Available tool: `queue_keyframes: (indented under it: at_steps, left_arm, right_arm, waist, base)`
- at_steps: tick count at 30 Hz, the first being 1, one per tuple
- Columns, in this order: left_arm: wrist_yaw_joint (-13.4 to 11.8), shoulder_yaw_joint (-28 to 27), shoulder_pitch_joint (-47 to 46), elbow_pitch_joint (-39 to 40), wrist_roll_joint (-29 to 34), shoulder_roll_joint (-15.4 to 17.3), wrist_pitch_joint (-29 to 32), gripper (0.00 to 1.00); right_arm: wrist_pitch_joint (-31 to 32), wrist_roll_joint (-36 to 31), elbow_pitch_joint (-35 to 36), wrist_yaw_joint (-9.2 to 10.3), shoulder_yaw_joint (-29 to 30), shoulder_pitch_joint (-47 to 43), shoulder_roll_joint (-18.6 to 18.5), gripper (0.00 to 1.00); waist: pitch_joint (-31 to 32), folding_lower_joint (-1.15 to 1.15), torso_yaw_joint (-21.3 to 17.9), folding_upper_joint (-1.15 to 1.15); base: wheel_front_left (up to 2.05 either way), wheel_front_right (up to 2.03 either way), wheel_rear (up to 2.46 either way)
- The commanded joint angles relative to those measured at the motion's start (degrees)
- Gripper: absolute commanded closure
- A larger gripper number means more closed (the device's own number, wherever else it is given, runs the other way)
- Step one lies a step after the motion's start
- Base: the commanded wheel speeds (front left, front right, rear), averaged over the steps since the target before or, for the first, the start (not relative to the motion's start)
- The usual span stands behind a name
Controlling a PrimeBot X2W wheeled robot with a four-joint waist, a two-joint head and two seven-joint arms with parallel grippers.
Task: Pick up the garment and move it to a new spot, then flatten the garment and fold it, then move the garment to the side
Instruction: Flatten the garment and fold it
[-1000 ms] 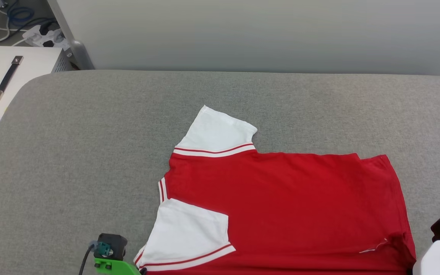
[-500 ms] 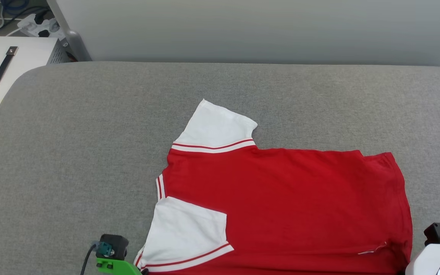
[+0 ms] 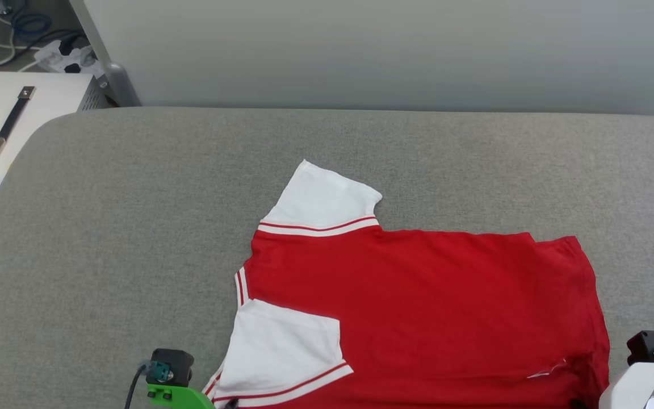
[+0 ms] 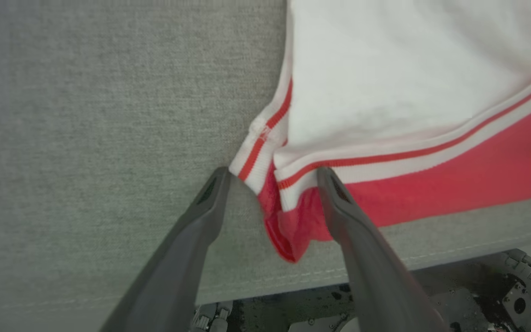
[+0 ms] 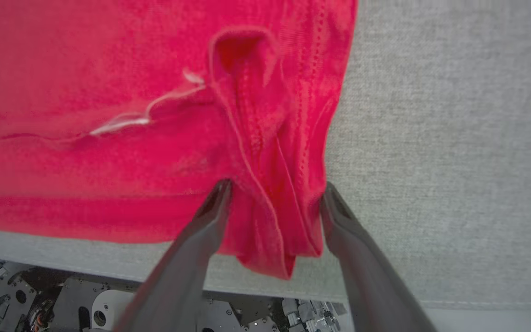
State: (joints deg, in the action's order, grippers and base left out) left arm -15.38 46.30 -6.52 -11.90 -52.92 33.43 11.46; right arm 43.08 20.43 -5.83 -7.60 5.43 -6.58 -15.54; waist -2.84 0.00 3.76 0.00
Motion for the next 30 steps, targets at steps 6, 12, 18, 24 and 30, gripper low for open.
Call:
queue_keyframes:
  at_steps: [6, 12, 18, 24, 30]
  left_arm:
    - [-1.7, -1.8, -1.5, 2.7, 2.0, -0.1, -5.3, 0.0]
    - [-1.6, -4.1, -3.4, 6.9, 6.0, -0.2, -14.9, 0.0]
    - [-1.7, -6.3, -2.7, 8.4, 10.6, -2.0, -25.2, 0.0]
    - [-0.1, -12.5, 0.0, 10.6, 17.4, -6.1, -26.4, 0.0]
    - [4.5, -17.8, 2.3, 10.0, 23.9, -10.1, -26.4, 0.0]
  right_arm:
    - [-5.7, 1.2, 5.8, 0.11, 0.0, 1.5, -1.1, 0.0]
    - [-16.2, -0.6, 11.0, 0.11, -0.4, 2.6, -1.1, 0.0]
    - [-28.3, -3.0, 13.4, 0.11, -0.9, 1.8, 2.0, 0.0]
    - [-37.1, -3.0, 13.0, 0.11, -1.8, 0.1, 4.4, 0.0]
    - [-41.9, -2.6, 11.7, 0.11, -2.6, 0.6, 6.1, 0.0]
  waist:
    - [4.1, 0.0, -0.1, 0.0]
    - [4.9, 0.0, -0.1, 0.0]
    - [5.4, 0.0, -0.7, 0.0]
    - [5.0, 0.0, -1.2, 0.0]
    - [3.3, 0.0, -2.7, 0.0]
  base:
    - [0.0, 0.0, 0.0]
    - [0.0, 0.0, 0.0]
    - [0.0, 0.0, 0.0]
    - [0.0, 0.0, 0.0]
    - [0.0, 0.0, 0.0]
